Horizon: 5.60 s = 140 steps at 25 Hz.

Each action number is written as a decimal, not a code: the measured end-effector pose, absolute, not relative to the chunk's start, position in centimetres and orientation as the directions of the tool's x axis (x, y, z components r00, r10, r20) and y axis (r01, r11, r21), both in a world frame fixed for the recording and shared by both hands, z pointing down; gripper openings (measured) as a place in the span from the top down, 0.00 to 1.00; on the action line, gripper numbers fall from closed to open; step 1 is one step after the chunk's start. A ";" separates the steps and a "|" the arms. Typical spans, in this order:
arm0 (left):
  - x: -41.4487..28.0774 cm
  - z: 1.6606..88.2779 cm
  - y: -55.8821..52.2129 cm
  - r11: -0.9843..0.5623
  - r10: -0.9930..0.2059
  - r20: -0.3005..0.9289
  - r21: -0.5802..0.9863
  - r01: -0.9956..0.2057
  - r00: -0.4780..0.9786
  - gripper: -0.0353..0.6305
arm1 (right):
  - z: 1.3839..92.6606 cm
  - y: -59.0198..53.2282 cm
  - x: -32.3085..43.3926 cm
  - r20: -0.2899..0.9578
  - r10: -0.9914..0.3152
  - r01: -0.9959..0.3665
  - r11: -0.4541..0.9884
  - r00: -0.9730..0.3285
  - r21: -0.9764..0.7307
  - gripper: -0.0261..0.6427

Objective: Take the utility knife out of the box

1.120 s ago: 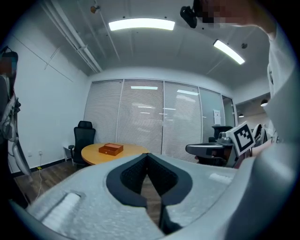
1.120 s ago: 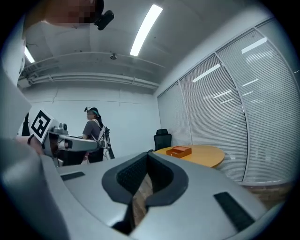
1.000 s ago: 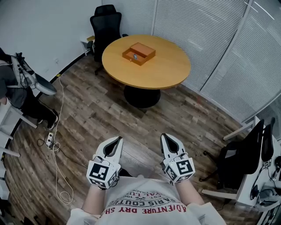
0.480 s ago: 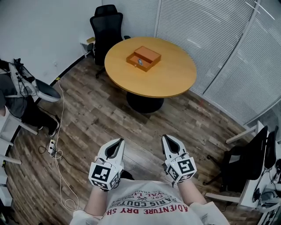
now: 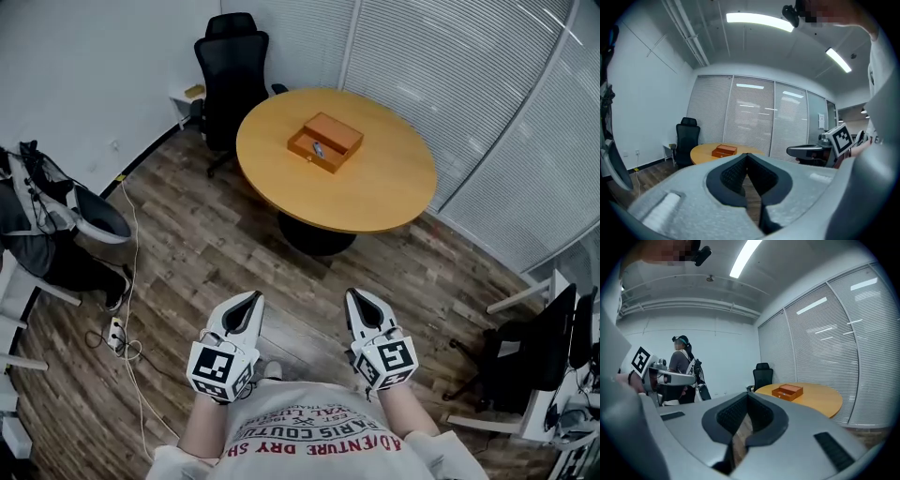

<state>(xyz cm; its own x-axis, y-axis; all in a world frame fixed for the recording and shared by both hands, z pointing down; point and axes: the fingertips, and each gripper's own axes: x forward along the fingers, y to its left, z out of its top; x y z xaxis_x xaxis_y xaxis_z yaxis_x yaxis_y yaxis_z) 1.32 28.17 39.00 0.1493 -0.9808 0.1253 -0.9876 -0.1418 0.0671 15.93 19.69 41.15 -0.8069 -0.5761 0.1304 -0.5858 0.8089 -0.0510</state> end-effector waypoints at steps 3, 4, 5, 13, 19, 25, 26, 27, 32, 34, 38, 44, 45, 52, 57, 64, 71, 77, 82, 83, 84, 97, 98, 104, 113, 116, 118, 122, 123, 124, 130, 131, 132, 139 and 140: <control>-2.2 39.4 27.9 -0.137 -0.980 0.134 0.078 -0.988 0.146 0.95 | 41.7 19.1 12.7 0.139 -0.581 -0.592 0.803 -0.802 -0.065 0.95; -3.1 39.5 27.7 -0.138 -0.979 0.138 0.081 -0.987 0.148 0.95 | 41.9 18.9 11.9 0.141 -0.581 -0.593 0.802 -0.802 -0.068 0.95; -4.0 39.6 27.6 -0.141 -0.978 0.144 0.082 -0.987 0.152 0.95 | 42.1 18.8 11.1 0.143 -0.581 -0.594 0.801 -0.801 -0.070 0.95; -9.5 40.5 25.5 -0.100 -0.978 0.169 0.119 -0.988 0.119 0.95 | 43.5 16.9 5.5 0.173 -0.557 -0.574 0.815 -0.813 -0.075 0.95; -10.8 41.2 20.7 -0.086 -0.981 0.160 0.151 -0.985 0.111 0.95 | 43.7 11.3 3.9 0.163 -0.547 -0.564 0.822 -0.821 -0.082 0.95; -11.7 39.8 12.7 -0.062 -0.986 0.144 0.125 -0.990 0.080 0.95 | 43.0 2.8 2.8 0.147 -0.527 -0.541 0.837 -0.837 -0.080 0.95; -11.8 39.6 11.3 -0.058 -0.987 0.144 0.124 -0.991 0.076 0.95 | 42.7 1.3 2.7 0.142 -0.527 -0.540 0.838 -0.838 -0.079 0.95; -12.0 39.4 9.8 -0.053 -0.987 0.143 0.122 -0.991 0.070 0.95 | 42.5 -0.1 2.7 0.139 -0.527 -0.539 0.838 -0.839 -0.078 0.95; -11.3 38.7 1.9 -0.057 -0.988 0.135 0.121 -0.991 0.073 0.95 | 42.2 -7.0 3.6 0.148 -0.523 -0.538 0.838 -0.840 -0.091 0.95; -10.3 38.9 -1.0 -0.077 -0.985 0.144 0.114 -0.991 0.093 0.95 | 42.7 -9.2 3.9 0.160 -0.512 -0.530 0.841 -0.844 -0.105 0.95; -8.8 40.0 -5.4 -0.102 -0.977 0.174 0.109 -0.989 0.121 0.95 | 43.5 -13.0 3.9 0.172 -0.507 -0.528 0.843 -0.844 -0.104 0.95; -9.9 41.1 -9.8 -0.113 -0.970 0.202 0.119 -0.986 0.135 0.96 | 44.9 -17.4 2.9 0.194 -0.516 -0.543 0.831 -0.834 -0.126 0.95; -10.3 41.3 -10.7 -0.116 -0.969 0.205 0.122 -0.986 0.140 0.95 | 45.1 -18.2 2.5 0.199 -0.520 -0.548 0.826 -0.831 -0.128 0.95; -14.2 41.5 -18.4 -0.238 -0.940 0.224 0.112 -0.965 0.258 0.95 | 46.0 -24.2 -1.3 0.229 -0.596 -0.631 0.764 -0.770 -0.135 0.95; -17.9 39.4 -24.6 -0.339 -0.913 0.205 0.093 -0.936 0.351 0.95 | 45.1 -28.3 -4.6 0.243 -0.661 -0.699 0.703 -0.710 -0.131 0.95; -22.7 40.3 -31.0 -0.445 -0.858 0.222 0.127 -0.886 0.463 0.95 | 45.4 -32.9 -8.2 0.275 -0.739 -0.787 0.594 -0.615 -0.164 0.95; -25.2 42.4 -34.9 -0.559 -0.776 0.253 0.149 -0.815 0.578 0.95 | 48.1 -35.3 -10.8 0.384 -0.781 -0.865 0.488 -0.492 -0.117 0.95; -26.0 44.8 -37.3 -0.625 -0.709 0.281 0.175 -0.761 0.647 0.95 | 51.5 -37.0 -12.1 0.514 -0.757 -0.903 0.421 -0.403 -0.086 0.95; -26.0 46.0 -38.8 -0.648 -0.678 0.280 0.208 -0.732 0.680 0.95 | 55.3 -38.1 -13.0 0.623 -0.680 -0.893 0.444 -0.387 -0.069 0.95; -26.0 46.1 -39.0 -0.651 -0.673 0.279 0.215 -0.728 0.685 0.95 | 56.0 -38.3 -13.0 0.641 -0.665 -0.892 0.447 -0.382 -0.067 0.95; -26.0 46.3 -39.2 -0.655 -0.668 0.280 0.219 -0.724 0.689 0.95 | 56.7 -38.6 -13.0 0.662 -0.647 -0.889 0.455 -0.378 -0.062 0.95; -26.5 49.0 -41.2 -0.657 -0.664 0.330 0.171 -0.734 0.671 0.95 | 64.5 -43.1 -13.6 0.846 -0.455 -0.806 0.590 -0.279 0.052 0.78; -26.6 49.0 -41.4 -0.657 -0.665 0.327 0.172 -0.734 0.672 0.95 | 64.8 -43.4 -13.7 0.855 -0.444 -0.796 0.602 -0.268 0.063 0.78; -27.3 49.3 -42.1 -0.644 -0.671 0.334 0.181 -0.743 0.662 0.95 | 67.9 -44.7 -13.6 0.903 -0.369 -0.770 0.634 -0.222 0.069 0.74; -28.3 49.4 -42.5 -0.622 -0.687 0.334 0.189 -0.760 0.645 0.95 | 70.1 -45.6 -13.6 0.928 -0.302 -0.768 0.640 -0.218 0.028 0.74; -29.0 49.6 -43.0 -0.606 -0.697 0.344 0.187 -0.773 0.629 0.95 | 70.3 -45.4 -13.7 0.934 -0.278 -0.774 0.634 -0.223 0.004 0.75; -29.5 49.7 -43.3 -0.597 -0.703 0.346 0.188 -0.780 0.622 0.95 | 70.4 -45.5 -13.9 0.934 -0.271 -0.772 0.636 -0.234 -0.009 0.75; -29.4 49.7 -43.4 -0.601 -0.704 0.343 0.180 -0.779 0.622 0.95 | 70.5 -45.6 -14.0 0.922 -0.286 -0.778 0.627 -0.261 -0.026 0.76; -29.3 49.6 -43.3 -0.604 -0.703 0.343 0.174 -0.778 0.623 0.95 | 70.5 -45.5 -13.9 0.920 -0.292 -0.779 0.627 -0.263 -0.024 0.76; -29.2 49.6 -43.2 -0.608 -0.702 0.343 0.169 -0.776 0.624 0.95 | 70.5 -45.5 -13.8 0.919 -0.295 -0.775 0.632 -0.262 -0.018 0.76; -28.9 49.3 -42.8 -0.613 -0.703 0.337 0.159 -0.774 0.626 0.95 | 68.7 -45.0 -14.6 0.904 -0.313 -0.738 0.675 -0.291 -0.004 0.76; -28.8 49.1 -42.7 -0.614 -0.704 0.334 0.156 -0.774 0.626 0.95 | 67.8 -45.0 -14.8 0.893 -0.331 -0.743 0.670 -0.305 -0.005 0.76; -28.7 49.0 -42.6 -0.615 -0.706 0.331 0.153 -0.774 0.627 0.95 | 66.9 -45.0 -14.9 0.881 -0.351 -0.747 0.665 -0.317 -0.004 0.76; -28.3 47.2 -41.3 -0.629 -0.715 0.294 0.127 -0.767 0.634 0.95 | 59.1 -44.7 -14.8 0.749 -0.550 -0.804 0.593 -0.369 0.040 0.76; -28.3 47.0 -41.1 -0.629 -0.717 0.288 0.125 -0.767 0.635 0.95 | 57.7 -44.5 -14.7 0.722 -0.584 -0.814 0.579 -0.372 0.049 0.76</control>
